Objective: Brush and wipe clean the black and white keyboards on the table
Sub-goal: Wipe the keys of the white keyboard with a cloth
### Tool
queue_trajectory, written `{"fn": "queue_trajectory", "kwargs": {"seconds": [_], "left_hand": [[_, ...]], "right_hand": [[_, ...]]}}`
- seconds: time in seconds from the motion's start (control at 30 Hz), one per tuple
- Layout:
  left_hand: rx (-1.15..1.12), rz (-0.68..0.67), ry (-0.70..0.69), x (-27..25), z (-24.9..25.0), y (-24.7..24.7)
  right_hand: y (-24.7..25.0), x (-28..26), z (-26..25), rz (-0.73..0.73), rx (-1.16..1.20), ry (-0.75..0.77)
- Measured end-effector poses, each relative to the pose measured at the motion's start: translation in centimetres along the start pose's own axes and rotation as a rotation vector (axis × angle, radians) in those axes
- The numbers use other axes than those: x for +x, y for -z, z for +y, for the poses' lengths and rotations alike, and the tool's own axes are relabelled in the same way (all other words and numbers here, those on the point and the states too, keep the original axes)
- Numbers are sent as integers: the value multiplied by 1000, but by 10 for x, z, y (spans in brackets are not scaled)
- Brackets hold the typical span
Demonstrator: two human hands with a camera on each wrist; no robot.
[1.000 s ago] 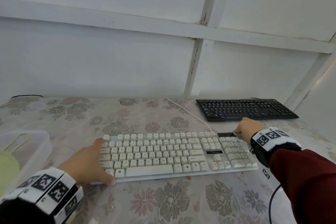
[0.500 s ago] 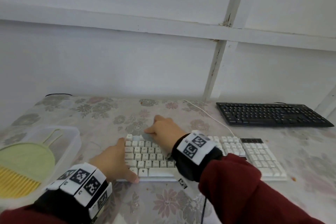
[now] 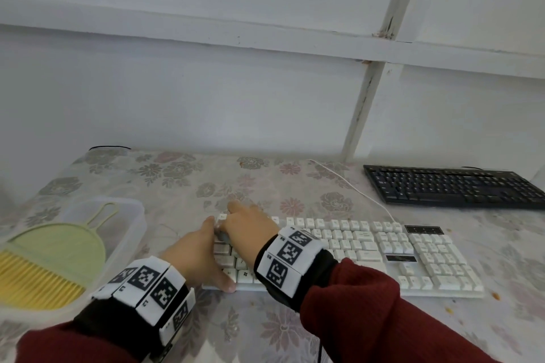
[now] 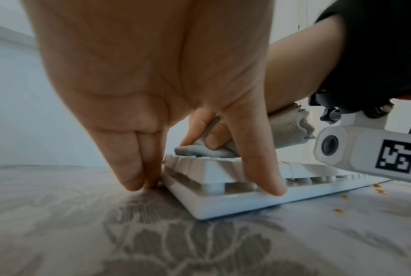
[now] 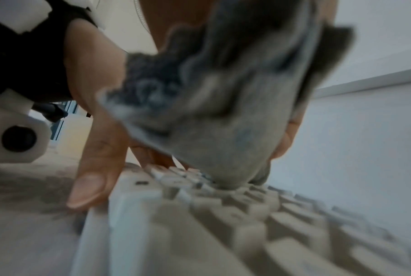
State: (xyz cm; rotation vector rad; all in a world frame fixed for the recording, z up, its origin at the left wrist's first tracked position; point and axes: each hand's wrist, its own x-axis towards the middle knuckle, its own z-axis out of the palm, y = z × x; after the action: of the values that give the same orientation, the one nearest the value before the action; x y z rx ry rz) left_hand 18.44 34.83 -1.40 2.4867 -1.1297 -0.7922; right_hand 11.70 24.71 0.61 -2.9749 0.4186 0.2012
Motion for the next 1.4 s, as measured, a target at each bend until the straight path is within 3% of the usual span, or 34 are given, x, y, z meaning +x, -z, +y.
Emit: {"fn": "queue_trajectory", "kwargs": {"seconds": [0.37,0.73,1.07,1.2,1.4], "left_hand": [[14,-16,-20,-5,4,2],[30,-6,14,-1,1,1],[49,-4,16,1,0,0],[52,-9,19,0,1,0],[34,-1,19,1,1,1]], "right_hand": [[-6,-11,17,63,12,38],[1,-29,54,17,47,11],[11,-67,97,40,152,-141],[23,-59,77,35,184,-164],[11,-7,5,24,154,-13]]}}
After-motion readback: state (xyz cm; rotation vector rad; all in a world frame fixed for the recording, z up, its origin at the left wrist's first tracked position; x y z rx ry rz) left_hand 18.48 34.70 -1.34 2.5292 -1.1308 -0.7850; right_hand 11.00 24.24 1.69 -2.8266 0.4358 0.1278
